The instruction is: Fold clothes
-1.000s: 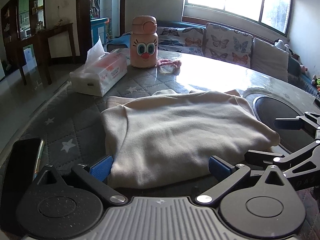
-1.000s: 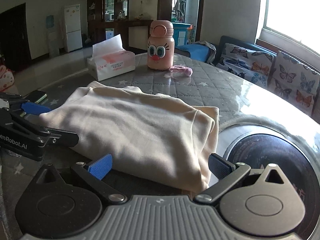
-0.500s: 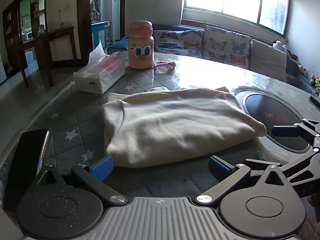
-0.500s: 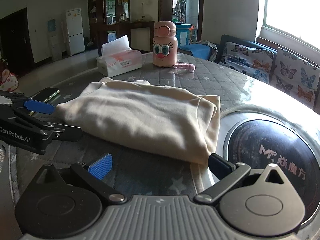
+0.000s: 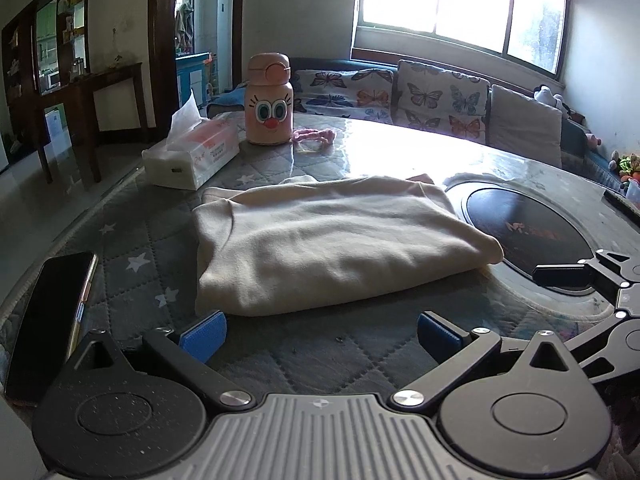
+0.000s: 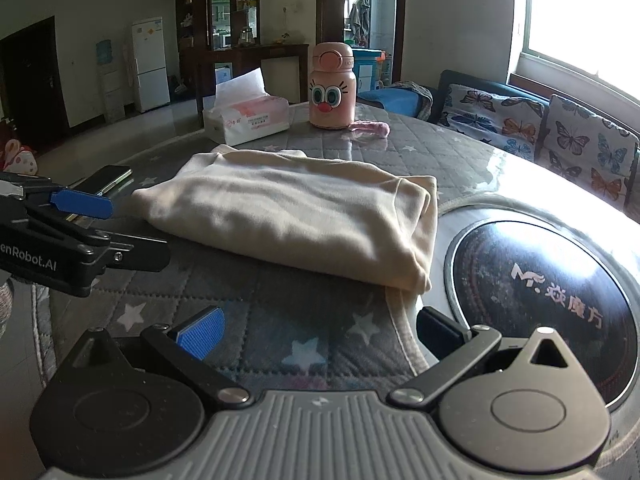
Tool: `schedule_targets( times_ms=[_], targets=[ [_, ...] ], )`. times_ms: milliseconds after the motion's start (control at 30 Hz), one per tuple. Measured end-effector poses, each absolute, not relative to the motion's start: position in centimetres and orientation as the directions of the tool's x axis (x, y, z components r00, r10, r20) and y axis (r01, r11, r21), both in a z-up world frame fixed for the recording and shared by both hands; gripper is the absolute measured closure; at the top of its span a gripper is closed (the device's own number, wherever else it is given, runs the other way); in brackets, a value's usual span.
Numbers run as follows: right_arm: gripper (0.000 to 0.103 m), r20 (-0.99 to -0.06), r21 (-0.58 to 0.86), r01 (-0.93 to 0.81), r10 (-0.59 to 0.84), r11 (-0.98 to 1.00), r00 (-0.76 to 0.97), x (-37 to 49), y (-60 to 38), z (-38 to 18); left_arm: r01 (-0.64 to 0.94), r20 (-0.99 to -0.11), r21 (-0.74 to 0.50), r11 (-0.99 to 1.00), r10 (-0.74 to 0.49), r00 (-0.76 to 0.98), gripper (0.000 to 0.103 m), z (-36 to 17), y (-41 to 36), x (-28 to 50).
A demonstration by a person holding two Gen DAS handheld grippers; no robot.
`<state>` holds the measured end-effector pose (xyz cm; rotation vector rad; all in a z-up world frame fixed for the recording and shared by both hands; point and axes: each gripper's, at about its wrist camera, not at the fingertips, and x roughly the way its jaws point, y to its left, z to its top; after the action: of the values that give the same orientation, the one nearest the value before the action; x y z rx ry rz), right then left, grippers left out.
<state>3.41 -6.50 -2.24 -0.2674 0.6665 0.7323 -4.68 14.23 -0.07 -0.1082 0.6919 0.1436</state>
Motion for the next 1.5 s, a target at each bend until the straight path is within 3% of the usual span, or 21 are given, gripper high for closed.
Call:
schedule_targets(
  times_ms=[1500],
  targets=[
    [0.0,-0.62,0.031,-0.682,0.549,0.73,0.56,0.7,-7.8,-1.9,-0.176,-0.654,-0.015,0.984,0.123,0.746,0.0,-0.5,12.0,-6.0]
  ],
)
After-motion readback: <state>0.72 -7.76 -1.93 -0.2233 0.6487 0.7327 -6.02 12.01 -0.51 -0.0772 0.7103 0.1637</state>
